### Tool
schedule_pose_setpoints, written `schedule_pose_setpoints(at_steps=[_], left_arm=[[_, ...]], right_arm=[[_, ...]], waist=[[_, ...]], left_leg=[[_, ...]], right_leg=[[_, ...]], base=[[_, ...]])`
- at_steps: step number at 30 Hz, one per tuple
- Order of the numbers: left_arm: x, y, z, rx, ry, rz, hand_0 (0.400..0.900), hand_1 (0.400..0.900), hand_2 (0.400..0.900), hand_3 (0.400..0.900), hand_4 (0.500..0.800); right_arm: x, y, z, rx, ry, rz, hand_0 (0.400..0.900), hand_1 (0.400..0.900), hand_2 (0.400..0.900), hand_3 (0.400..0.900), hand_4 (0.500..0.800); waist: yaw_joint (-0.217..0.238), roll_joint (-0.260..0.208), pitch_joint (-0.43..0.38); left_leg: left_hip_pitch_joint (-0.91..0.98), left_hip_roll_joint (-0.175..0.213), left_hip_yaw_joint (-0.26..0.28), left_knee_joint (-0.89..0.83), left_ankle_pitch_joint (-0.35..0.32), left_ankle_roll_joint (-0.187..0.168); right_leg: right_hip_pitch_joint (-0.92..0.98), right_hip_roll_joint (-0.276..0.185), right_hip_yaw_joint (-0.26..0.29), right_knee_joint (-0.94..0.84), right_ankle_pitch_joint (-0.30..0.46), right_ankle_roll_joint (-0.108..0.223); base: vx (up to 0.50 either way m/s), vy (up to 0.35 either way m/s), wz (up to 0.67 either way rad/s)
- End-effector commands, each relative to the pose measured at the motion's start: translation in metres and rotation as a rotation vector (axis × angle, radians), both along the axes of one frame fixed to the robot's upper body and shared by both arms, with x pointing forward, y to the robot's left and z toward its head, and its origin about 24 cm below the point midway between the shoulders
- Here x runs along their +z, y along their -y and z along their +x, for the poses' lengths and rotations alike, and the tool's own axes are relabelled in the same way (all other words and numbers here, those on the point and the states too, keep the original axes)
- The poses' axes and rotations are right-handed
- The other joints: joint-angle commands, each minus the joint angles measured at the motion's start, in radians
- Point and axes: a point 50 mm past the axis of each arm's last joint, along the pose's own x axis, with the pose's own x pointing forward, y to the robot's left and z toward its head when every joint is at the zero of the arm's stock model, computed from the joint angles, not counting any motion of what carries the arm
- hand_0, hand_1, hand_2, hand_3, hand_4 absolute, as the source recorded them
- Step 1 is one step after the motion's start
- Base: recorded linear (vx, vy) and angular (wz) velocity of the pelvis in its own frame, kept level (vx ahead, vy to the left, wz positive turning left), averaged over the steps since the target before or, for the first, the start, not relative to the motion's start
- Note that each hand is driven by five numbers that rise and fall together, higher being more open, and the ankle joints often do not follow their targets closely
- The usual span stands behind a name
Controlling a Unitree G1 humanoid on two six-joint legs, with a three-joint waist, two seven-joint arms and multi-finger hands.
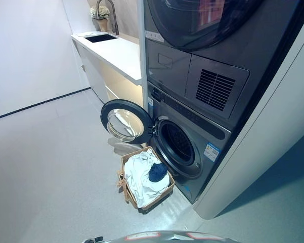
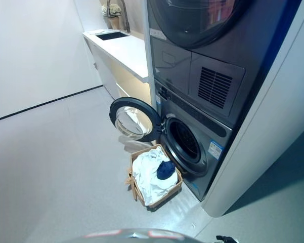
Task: Put the clothes in the basket into the washing machine.
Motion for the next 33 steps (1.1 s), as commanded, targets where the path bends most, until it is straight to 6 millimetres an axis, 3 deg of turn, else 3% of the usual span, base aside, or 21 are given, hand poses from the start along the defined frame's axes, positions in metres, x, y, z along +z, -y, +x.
schedule_pose_setpoints(at_steps=[1, 14, 23, 30, 33], left_arm=[[0.0058, -0.0178, 0.0178, 0.042, 0.053, 0.056, 0.9, 0.9, 0.9, 0.9, 0.8], [0.005, -0.0167, 0.0151, 0.05, 0.04, 0.051, 0.9, 0.9, 0.9, 0.9, 0.8], [0.0053, -0.0188, 0.0143, 0.038, 0.028, 0.056, 0.9, 0.9, 0.9, 0.9, 0.8], [0.0054, -0.0183, 0.0159, 0.028, 0.033, 0.053, 0.9, 0.9, 0.9, 0.9, 0.8], [0.0053, -0.0171, 0.0178, 0.024, 0.036, 0.049, 0.9, 0.9, 0.9, 0.9, 0.8]], right_arm=[[0.0002, -0.0121, 0.0277, 0.064, 0.079, 0.005, 0.9, 0.9, 0.9, 0.9, 0.8], [0.0002, -0.0111, 0.0272, 0.057, 0.071, 0.003, 0.9, 0.9, 0.9, 0.9, 0.8], [0.0006, -0.0075, 0.0257, 0.048, 0.053, 0.002, 0.9, 0.9, 0.9, 0.9, 0.8], [0.0015, -0.0066, 0.0301, 0.046, 0.063, 0.005, 0.9, 0.9, 0.9, 0.9, 0.8], [0.003, -0.0026, 0.0327, 0.036, 0.072, 0.001, 0.9, 0.9, 0.9, 0.9, 0.8]], waist=[[-0.001, -0.042, -0.033], [0.001, -0.044, -0.029], [-0.004, -0.045, -0.016], [0.005, -0.043, -0.015], [0.004, -0.038, -0.002]], left_leg=[[-0.052, -0.01, -0.017, -0.001, -0.005, -0.017], [-0.047, -0.015, -0.019, -0.001, -0.01, -0.012], [-0.04, -0.036, -0.015, -0.001, -0.022, 0.016], [-0.039, -0.076, -0.003, 0.017, -0.046, 0.05], [-0.068, -0.121, 0.003, 0.108, -0.092, 0.074]], right_leg=[[-0.032, -0.014, -0.017, 0.005, 0.061, 0.042], [-0.025, -0.018, -0.018, 0.009, 0.062, 0.044], [-0.058, -0.048, 0.006, 0.078, 0.046, 0.052], [-0.081, -0.093, 0.038, 0.129, 0.043, 0.074], [-0.121, -0.134, 0.07, 0.225, 0.042, 0.077]], base=[[0.0, 0.0, 0.0], [0.0, 0.01, 0.01], [0.01, 0.071, -0.03], [0.03, 0.131, -0.12], [0.01, 0.208, -0.07]])
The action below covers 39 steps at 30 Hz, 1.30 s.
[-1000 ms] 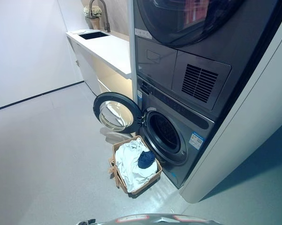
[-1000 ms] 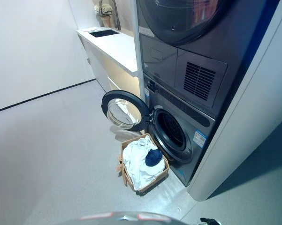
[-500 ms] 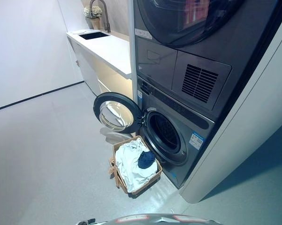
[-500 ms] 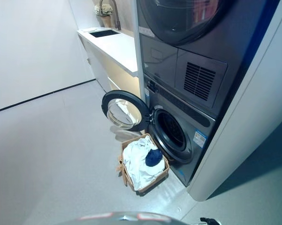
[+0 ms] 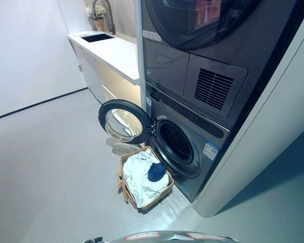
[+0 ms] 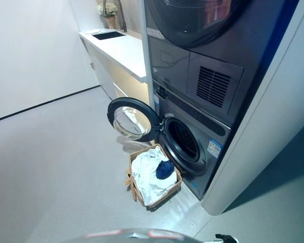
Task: Put the clothes in the basket into the washing machine.
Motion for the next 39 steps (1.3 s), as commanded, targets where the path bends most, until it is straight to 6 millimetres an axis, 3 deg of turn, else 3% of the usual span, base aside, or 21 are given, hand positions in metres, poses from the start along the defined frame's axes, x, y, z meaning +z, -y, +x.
schedule_pose_setpoints(at_steps=[1, 6, 9, 13, 17, 21, 25, 29, 30, 35, 39], left_arm=[[0.005, -0.016, 0.02, 0.003, 0.042, 0.049, 0.9, 0.9, 0.9, 0.9, 0.8], [0.007, -0.018, 0.028, -0.032, 0.054, 0.057, 0.9, 0.9, 0.9, 0.9, 0.8], [0.009, -0.022, 0.03, -0.026, 0.055, 0.064, 0.9, 0.9, 0.9, 0.9, 0.8], [0.009, -0.023, 0.03, -0.019, 0.056, 0.068, 0.9, 0.9, 0.9, 0.9, 0.8], [0.01, -0.022, 0.038, -0.02, 0.084, 0.071, 0.9, 0.9, 0.9, 0.9, 0.8], [0.01, -0.02, 0.04, -0.011, 0.096, 0.071, 0.9, 0.9, 0.9, 0.9, 0.8], [0.009, -0.018, 0.04, -0.017, 0.099, 0.067, 0.9, 0.9, 0.9, 0.9, 0.8], [0.011, -0.014, 0.052, -0.022, 0.135, 0.065, 0.9, 0.9, 0.9, 0.9, 0.8], [0.011, -0.014, 0.054, -0.02, 0.137, 0.066, 0.9, 0.9, 0.9, 0.9, 0.8], [0.014, -0.008, 0.071, -0.031, 0.188, 0.061, 0.9, 0.9, 0.9, 0.9, 0.8], [0.018, -0.004, 0.087, -0.042, 0.228, 0.056, 0.9, 0.9, 0.9, 0.9, 0.8]], right_arm=[[0.003, 0.0, 0.027, 0.023, 0.064, -0.009, 0.9, 0.9, 0.9, 0.9, 0.8], [0.006, 0.009, 0.026, -0.046, 0.087, -0.025, 0.9, 0.9, 0.9, 0.9, 0.8], [0.006, 0.01, 0.023, -0.055, 0.081, -0.03, 0.9, 0.9, 0.9, 0.9, 0.8], [0.006, 0.011, 0.021, -0.064, 0.078, -0.029, 0.9, 0.9, 0.9, 0.9, 0.8], [0.006, 0.01, 0.026, -0.072, 0.094, -0.031, 0.9, 0.9, 0.9, 0.9, 0.8], [0.007, 0.008, 0.03, -0.073, 0.11, -0.029, 0.9, 0.9, 0.9, 0.9, 0.8], [0.006, 0.007, 0.026, -0.083, 0.109, -0.023, 0.9, 0.9, 0.9, 0.9, 0.8], [0.007, 0.013, 0.024, -0.105, 0.112, -0.039, 0.9, 0.9, 0.9, 0.9, 0.8], [0.008, 0.015, 0.024, -0.109, 0.115, -0.043, 0.9, 0.9, 0.9, 0.9, 0.8], [0.011, 0.022, 0.027, -0.133, 0.144, -0.063, 0.9, 0.9, 0.9, 0.9, 0.8], [0.013, 0.03, 0.025, -0.147, 0.136, -0.091, 0.9, 0.9, 0.9, 0.9, 0.8]], waist=[[-0.003, -0.033, 0.007], [-0.03, -0.011, 0.078], [-0.033, 0.001, 0.106], [-0.059, -0.004, 0.115], [-0.092, -0.032, 0.127], [-0.115, -0.044, 0.127], [-0.134, -0.051, 0.114], [-0.149, -0.038, 0.09], [-0.155, -0.025, 0.076], [-0.171, 0.003, 0.067], [-0.176, 0.015, 0.057]], left_leg=[[-0.079, -0.114, -0.037, 0.134, -0.093, 0.07], [-0.048, -0.171, -0.051, 0.165, -0.113, 0.122], [-0.027, -0.177, -0.032, 0.166, -0.127, 0.135], [0.012, -0.18, -0.039, 0.145, -0.142, 0.126], [0.062, -0.197, -0.066, 0.129, -0.175, 0.107], [0.098, -0.191, -0.104, 0.117, -0.206, 0.096], [0.167, -0.16, -0.153, 0.109, -0.251, 0.078], [0.183, -0.099, -0.182, 0.118, -0.27, 0.045], [0.182, -0.069, -0.188, 0.129, -0.248, 0.025], [0.168, 0.008, -0.215, 0.177, -0.102, -0.038], [0.142, 0.038, -0.206, 0.239, -0.013, -0.067]], right_leg=[[-0.116, -0.132, 0.046, 0.241, 0.057, 0.065], [-0.27, -0.17, 0.115, 0.543, 0.191, 0.007], [-0.337, -0.185, 0.066, 0.624, 0.166, -0.004], [-0.38, -0.141, 0.047, 0.468, 0.159, 0.02], [-0.39, -0.077, 0.104, 0.154, 0.25, 0.073], [-0.419, -0.052, 0.132, 0.034, 0.31, 0.093], [-0.431, -0.035, 0.13, 0.044, 0.334, 0.095], [-0.419, -0.002, 0.116, 0.05, 0.316, 0.077], [-0.43, 0.018, 0.102, 0.068, 0.281, 0.066], [-0.459, 0.07, 0.06, 0.189, 0.198, 0.027], [-0.437, 0.1, 0.032, 0.223, 0.133, -0.003]], base=[[-0.03, 0.214, 0.06], [-0.04, 0.258, 0.05], [0.02, 0.175, -0.12], [0.13, 0.01, 0.05], [0.22, -0.054, 0.28], [0.22, -0.045, 0.37], [0.3, -0.1, 0.49], [0.32, -0.197, 0.55], [0.3, -0.186, 0.36], [0.29, -0.186, 0.39], [0.27, -0.2, 0.27]])
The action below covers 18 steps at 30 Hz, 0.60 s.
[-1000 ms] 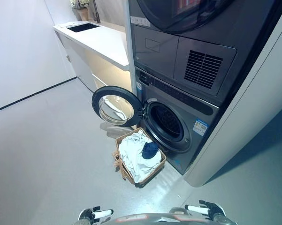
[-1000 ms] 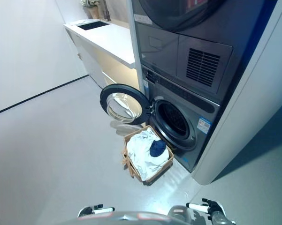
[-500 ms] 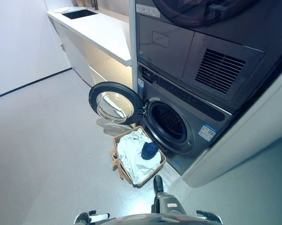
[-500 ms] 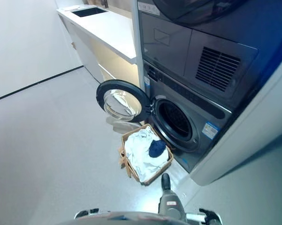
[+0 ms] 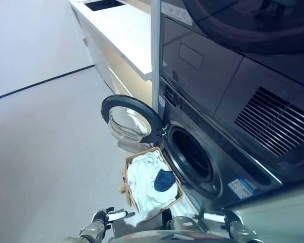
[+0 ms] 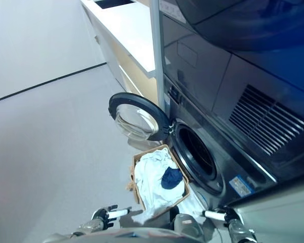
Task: Put the clothes in the basket into the washing machine.
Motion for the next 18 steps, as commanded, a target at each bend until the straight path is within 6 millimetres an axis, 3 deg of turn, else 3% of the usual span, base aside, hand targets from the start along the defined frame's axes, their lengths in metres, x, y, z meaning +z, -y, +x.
schedule_pose_setpoints(at_steps=[1, 4, 6, 8, 11, 12, 15, 18], left_arm=[[0.01, -0.026, 0.015, 0.003, 0.086, 0.083, 0.9, 0.9, 0.9, 0.9, 0.8], [0.014, -0.021, 0.029, -0.035, 0.124, 0.074, 0.9, 0.9, 0.9, 0.9, 0.8], [0.015, -0.02, 0.03, -0.049, 0.123, 0.072, 0.9, 0.9, 0.9, 0.9, 0.8], [0.015, -0.019, 0.031, -0.061, 0.123, 0.071, 0.9, 0.9, 0.9, 0.9, 0.8], [0.013, -0.023, 0.025, -0.054, 0.105, 0.079, 0.9, 0.9, 0.9, 0.9, 0.8], [0.013, -0.024, 0.024, -0.049, 0.104, 0.083, 0.9, 0.9, 0.9, 0.9, 0.8], [0.013, -0.026, 0.021, -0.03, 0.104, 0.085, 0.9, 0.9, 0.9, 0.9, 0.8], [0.011, -0.027, 0.016, -0.023, 0.097, 0.084, 0.9, 0.9, 0.9, 0.9, 0.8]], right_arm=[[0.002, 0.018, -0.024, -0.07, -0.037, -0.074, 0.9, 0.9, 0.9, 0.9, 0.8], [0.004, 0.025, -0.029, -0.086, -0.052, -0.093, 0.9, 0.9, 0.9, 0.9, 0.8], [0.004, 0.027, -0.03, -0.094, -0.058, -0.102, 0.9, 0.9, 0.9, 0.9, 0.8], [0.004, 0.027, -0.03, -0.103, -0.057, -0.105, 0.9, 0.9, 0.9, 0.9, 0.8], [0.004, 0.025, -0.027, -0.092, -0.052, -0.104, 0.9, 0.9, 0.9, 0.9, 0.8], [0.004, 0.025, -0.026, -0.088, -0.051, -0.105, 0.9, 0.9, 0.9, 0.9, 0.8], [0.004, 0.022, -0.022, -0.069, -0.044, -0.104, 0.9, 0.9, 0.9, 0.9, 0.8], [0.004, 0.022, -0.022, -0.05, -0.046, -0.11, 0.9, 0.9, 0.9, 0.9, 0.8]], waist=[[-0.032, -0.033, -0.02], [-0.027, -0.049, -0.017], [-0.022, -0.056, -0.019], [-0.007, -0.065, -0.022], [0.024, -0.102, -0.029], [0.037, -0.115, -0.026], [0.073, -0.126, -0.008], [0.099, -0.095, 0.006]], left_leg=[[0.07, -0.039, 0.063, 0.122, 0.198, -0.015], [-0.026, -0.048, 0.117, 0.306, 0.294, -0.034], [-0.06, -0.026, 0.183, 0.329, 0.316, -0.02], [-0.091, -0.023, 0.208, 0.303, 0.294, -0.001], [-0.197, -0.018, 0.241, 0.253, 0.203, 0.038], [-0.239, -0.017, 0.247, 0.238, 0.184, 0.043], [-0.319, 0.009, 0.234, 0.135, 0.208, 0.031], [-0.336, 0.048, 0.166, 0.004, 0.307, 0.006]], right_leg=[[-0.073, -0.016, 0.085, -0.022, 0.125, 0.114], [0.0, -0.005, 0.085, -0.032, 0.088, 0.081], [0.043, 0.001, 0.078, -0.042, 0.07, 0.067], [0.078, 0.005, 0.087, -0.054, 0.057, 0.063], [0.135, -0.013, 0.117, -0.075, 0.033, 0.068], [0.153, -0.018, 0.128, -0.08, 0.031, 0.07], [0.208, -0.018, 0.168, -0.089, 0.019, 0.077], [0.254, 0.002, 0.215, -0.088, -0.012, 0.081]], base=[[0.26, -0.192, 0.31], [0.24, -0.206, 0.26], [0.19, -0.178, 0.05], [0.18, -0.127, -0.14], [0.18, -0.082, -0.38], [0.17, -0.037, -0.62], [0.19, 0.004, -0.62], [0.23, 0.079, -0.63]])
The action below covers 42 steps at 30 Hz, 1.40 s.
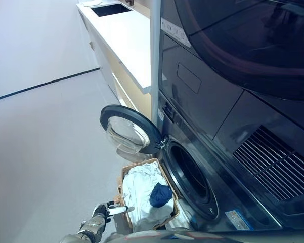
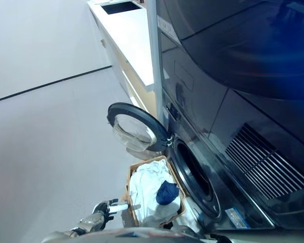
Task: Put the clothes in the basket into the washing machine.
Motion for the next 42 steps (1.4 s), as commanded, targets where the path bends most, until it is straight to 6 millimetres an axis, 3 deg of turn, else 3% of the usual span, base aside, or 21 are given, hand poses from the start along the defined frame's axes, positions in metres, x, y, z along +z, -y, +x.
schedule_pose_setpoints(at_steps=[1, 5, 9, 12, 14, 16, 19, 24, 31, 42], left_arm=[[0.008, -0.024, 0.007, 0.02, 0.063, 0.063, 0.9, 0.9, 0.9, 0.9, 0.8], [0.007, -0.024, 0.003, 0.001, 0.056, 0.085, 0.9, 0.9, 0.9, 0.9, 0.8], [0.011, -0.029, 0.013, -0.109, 0.078, 0.195, 0.9, 0.9, 0.9, 0.9, 0.8], [0.028, -0.028, 0.052, -0.194, 0.195, 0.279, 0.9, 0.9, 0.9, 0.9, 0.8], [0.041, -0.031, 0.077, -0.189, 0.278, 0.321, 0.9, 0.9, 0.9, 0.9, 0.8], [0.064, -0.028, 0.113, -0.192, 0.403, 0.368, 0.9, 0.9, 0.9, 0.9, 0.8], [0.09, -0.02, 0.15, -0.229, 0.512, 0.423, 0.9, 0.9, 0.9, 0.9, 0.8], [0.128, 0.002, 0.194, -0.287, 0.668, 0.473, 0.9, 0.9, 0.9, 0.9, 0.8], [0.16, 0.033, 0.224, -0.368, 0.797, 0.517, 0.9, 0.9, 0.9, 0.9, 0.8], [0.197, 0.061, 0.248, -0.358, 0.933, 0.575, 0.9, 0.9, 0.9, 0.9, 0.8]], right_arm=[[0.021, 0.052, 0.028, -0.021, 0.118, -0.193, 0.9, 0.9, 0.9, 0.9, 0.8], [0.023, 0.052, 0.039, 0.026, 0.148, -0.191, 0.9, 0.9, 0.9, 0.9, 0.8], [0.028, 0.046, 0.066, 0.104, 0.224, -0.189, 0.9, 0.9, 0.9, 0.9, 0.8], [0.038, 0.043, 0.099, 0.132, 0.319, -0.206, 0.9, 0.9, 0.9, 0.9, 0.8], [0.049, 0.034, 0.133, 0.191, 0.41, -0.215, 0.9, 0.9, 0.9, 0.9, 0.8], [0.065, 0.021, 0.169, 0.231, 0.521, -0.211, 0.9, 0.9, 0.9, 0.9, 0.8], [0.081, 0.006, 0.201, 0.251, 0.623, -0.209, 0.9, 0.9, 0.9, 0.9, 0.8], [0.101, -0.004, 0.23, 0.274, 0.719, -0.23, 0.9, 0.9, 0.9, 0.9, 0.8], [0.114, -0.011, 0.244, 0.264, 0.796, -0.245, 0.9, 0.9, 0.9, 0.9, 0.8], [0.128, -0.022, 0.251, 0.237, 0.936, -0.23, 0.9, 0.9, 0.9, 0.9, 0.8]], waist=[[0.017, 0.035, -0.029], [0.034, 0.074, -0.026], [0.053, 0.099, -0.011], [0.061, 0.087, 0.065], [0.079, 0.074, 0.11], [0.082, 0.057, 0.166], [0.067, 0.034, 0.223], [0.048, 0.008, 0.272], [0.022, -0.009, 0.306], [-0.034, -0.013, 0.304]], left_leg=[[-0.039, 0.036, -0.04, -0.131, 0.215, 0.022], [-0.037, 0.064, -0.071, -0.191, 0.254, 0.004], [-0.068, 0.033, -0.1, -0.138, 0.208, 0.011], [-0.153, 0.006, -0.042, -0.037, 0.171, 0.013], [-0.22, 0.017, 0.015, -0.003, 0.157, 0.012], [-0.28, 0.019, 0.037, 0.026, 0.153, 0.014], [-0.338, 0.013, 0.039, 0.035, 0.162, 0.022], [-0.443, 0.01, 0.031, 0.049, 0.172, 0.025], [-0.57, 0.018, 0.023, 0.087, 0.183, 0.018], [-0.768, 0.037, 0.015, 0.156, 0.182, -0.002]], right_leg=[[0.003, 0.007, 0.094, 0.099, 0.007, 0.15], [0.043, 0.003, 0.156, 0.136, -0.045, 0.164], [0.035, -0.034, 0.227, 0.178, -0.099, 0.196], [-0.067, -0.088, 0.215, 0.239, -0.094, 0.225], [-0.185, -0.129, 0.135, 0.238, -0.046, 0.244], [-0.276, -0.147, 0.079, 0.241, 0.009, 0.253], [-0.331, -0.138, 0.081, 0.213, 0.051, 0.257], [-0.448, -0.137, 0.091, 0.203, 0.087, 0.261], [-0.585, -0.132, 0.095, 0.226, 0.121, 0.268], [-0.816, -0.122, 0.12, 0.284, 0.149, 0.272]], base=[[0.26, 0.125, -0.72], [0.25, 0.171, -0.8], [0.17, 0.248, -1.08], [-0.13, 0.242, -0.83], [-0.38, 0.107, -1.03], [-0.31, 0.067, -0.45], [-0.15, 0.057, -0.17], [-0.13, 0.036, -0.13], [-0.09, -0.017, -0.08], [-0.07, -0.019, -0.07]])
